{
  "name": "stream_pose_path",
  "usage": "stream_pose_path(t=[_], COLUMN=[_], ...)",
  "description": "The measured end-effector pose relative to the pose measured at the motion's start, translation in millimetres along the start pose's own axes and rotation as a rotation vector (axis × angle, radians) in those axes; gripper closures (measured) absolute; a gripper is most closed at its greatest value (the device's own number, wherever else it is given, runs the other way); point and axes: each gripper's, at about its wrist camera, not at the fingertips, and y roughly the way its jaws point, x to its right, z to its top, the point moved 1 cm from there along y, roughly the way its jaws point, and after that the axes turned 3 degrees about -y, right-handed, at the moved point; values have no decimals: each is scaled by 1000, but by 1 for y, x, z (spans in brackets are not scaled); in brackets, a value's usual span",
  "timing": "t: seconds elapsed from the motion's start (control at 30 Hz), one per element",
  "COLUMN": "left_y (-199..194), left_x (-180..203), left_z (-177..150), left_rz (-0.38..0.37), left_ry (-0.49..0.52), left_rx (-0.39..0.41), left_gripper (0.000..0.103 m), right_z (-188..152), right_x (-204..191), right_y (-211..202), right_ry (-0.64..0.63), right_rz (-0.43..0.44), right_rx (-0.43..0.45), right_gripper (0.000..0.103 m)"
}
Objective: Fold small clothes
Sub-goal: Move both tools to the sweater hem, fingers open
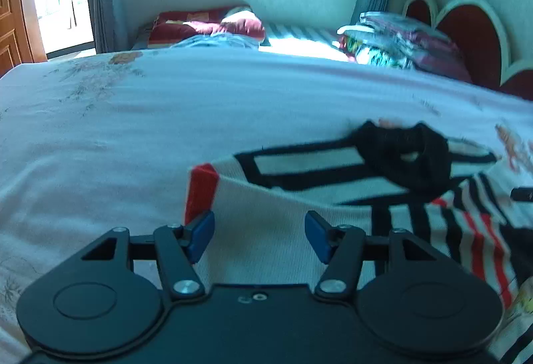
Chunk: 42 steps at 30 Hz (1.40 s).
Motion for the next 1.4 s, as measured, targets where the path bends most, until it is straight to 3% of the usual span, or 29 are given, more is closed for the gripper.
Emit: stream_pose_path(t=[0.17,0.23,0.33,0.4,0.57,0.63,0.67,0.77,0.9,1.03,1.17,1.27,1.33,1.37,1.4], left_y=[10,12,9,14,25,34,41,40,29,3,7,18,32,35,37], left_x=[9,13,15,20,21,17,10,-5,5,28,47,35,12,0,-10], left_z=[7,9,7,3,5,5,4,5,3,-3,-14,-12,-7,-4,-2], left_rz=[-94,-94,-142,-129,-113,-51,-8,-63,-26,-49,-62,-21,49,32,19], left_ry=[81,106,93,118,120,154,173,144,163,161,221,238,227,188,154], left_rx=[15,22,32,7,-13,-34,-42,-37,-19,43,35,14,-38,-46,-60], left_gripper=[44,47,45,45,43,41,34,33,36,25,25,23,16,5,4], right_z=[0,-1,1,2,0,-3,-5,-8,-8,-3,-6,-12,-17,-19,-22], right_x=[-65,-95,-127,-141,-176,-188,-189,-177,-167,-172,-180,-184,-172,-158,-141], right_y=[-8,-3,9,22,32,37,40,39,39,26,30,31,27,26,24], right_ry=[-39,-72,-72,-52,-57,-66,-76,-60,-30,9,30,4,-1,25,63], right_rz=[228,284,294,289,242,229,198,71,72,38,20,18,-52,-137,-180], right_rx=[28,25,22,3,25,23,19,34,25,61,41,44,49,40,41], right_gripper=[86,86,86,86,86,86,86,86,86,85,85,75,71,71,72])
